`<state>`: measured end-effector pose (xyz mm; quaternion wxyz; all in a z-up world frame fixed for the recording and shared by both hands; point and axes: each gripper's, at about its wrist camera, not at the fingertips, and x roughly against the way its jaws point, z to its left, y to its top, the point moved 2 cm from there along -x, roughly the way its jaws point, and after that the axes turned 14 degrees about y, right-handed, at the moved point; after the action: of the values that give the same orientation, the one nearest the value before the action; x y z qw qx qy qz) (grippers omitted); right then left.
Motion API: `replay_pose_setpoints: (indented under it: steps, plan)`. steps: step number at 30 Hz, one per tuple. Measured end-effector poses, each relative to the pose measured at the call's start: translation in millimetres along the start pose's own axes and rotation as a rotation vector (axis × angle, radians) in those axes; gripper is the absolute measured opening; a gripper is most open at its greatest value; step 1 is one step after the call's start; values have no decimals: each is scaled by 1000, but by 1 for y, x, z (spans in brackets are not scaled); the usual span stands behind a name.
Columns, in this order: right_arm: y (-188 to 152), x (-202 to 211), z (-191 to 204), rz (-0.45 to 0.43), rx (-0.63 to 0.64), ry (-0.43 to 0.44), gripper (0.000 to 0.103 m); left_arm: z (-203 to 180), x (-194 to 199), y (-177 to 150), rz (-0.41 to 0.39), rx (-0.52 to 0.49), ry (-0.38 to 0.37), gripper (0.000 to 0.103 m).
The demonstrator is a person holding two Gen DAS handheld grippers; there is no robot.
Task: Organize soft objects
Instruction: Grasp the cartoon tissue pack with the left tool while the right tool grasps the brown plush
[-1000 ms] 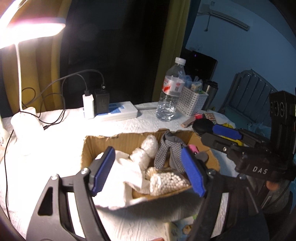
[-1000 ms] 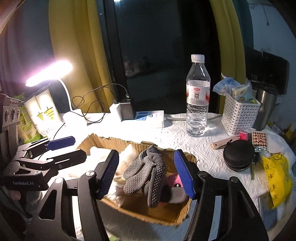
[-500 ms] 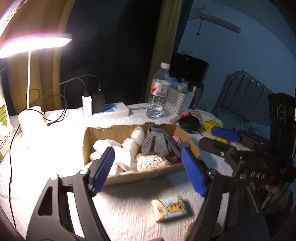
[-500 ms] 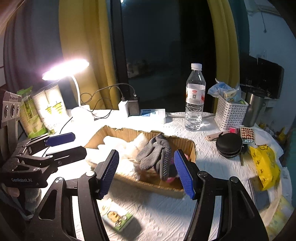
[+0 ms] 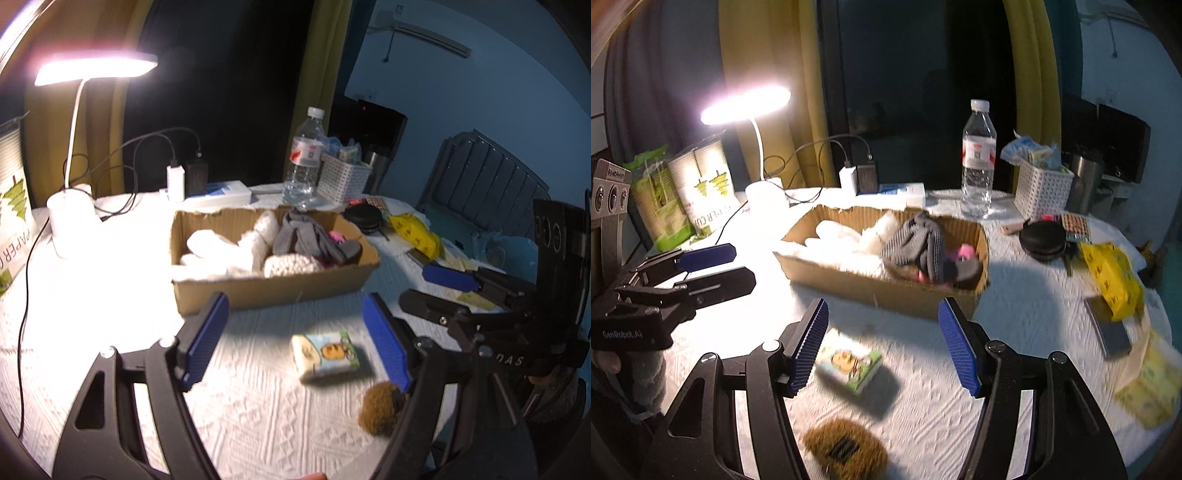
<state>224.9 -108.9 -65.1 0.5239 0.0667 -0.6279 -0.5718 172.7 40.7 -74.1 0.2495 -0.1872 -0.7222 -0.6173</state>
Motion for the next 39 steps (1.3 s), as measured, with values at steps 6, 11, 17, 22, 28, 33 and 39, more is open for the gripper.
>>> replay_pose_setpoints:
  steps: [6,11,17,22,28,33,39]
  plan:
    - [-34,3,5,39,-36,-1,66,-1,4,-24,29,7,-29,76]
    - [-60,-3,12,85,-51,6,66,-1,7,-41,47,-1,-32,76]
    - [-89,-18,19,135,-76,43,65,3,3,-64,85,10,-25,76]
    - [-106,-29,23,176,-58,37,65,2,-8,-79,134,-2,-15,76]
    - [-110,-28,16,156,-65,77,51,-4,-19,-80,150,-16,5,76]
    - [-103,-20,-6,122,-82,48,47,-21,-33,-76,172,-49,12,79]
    - [-98,-12,-39,91,-114,28,46,-49,-56,-64,195,-98,25,84]
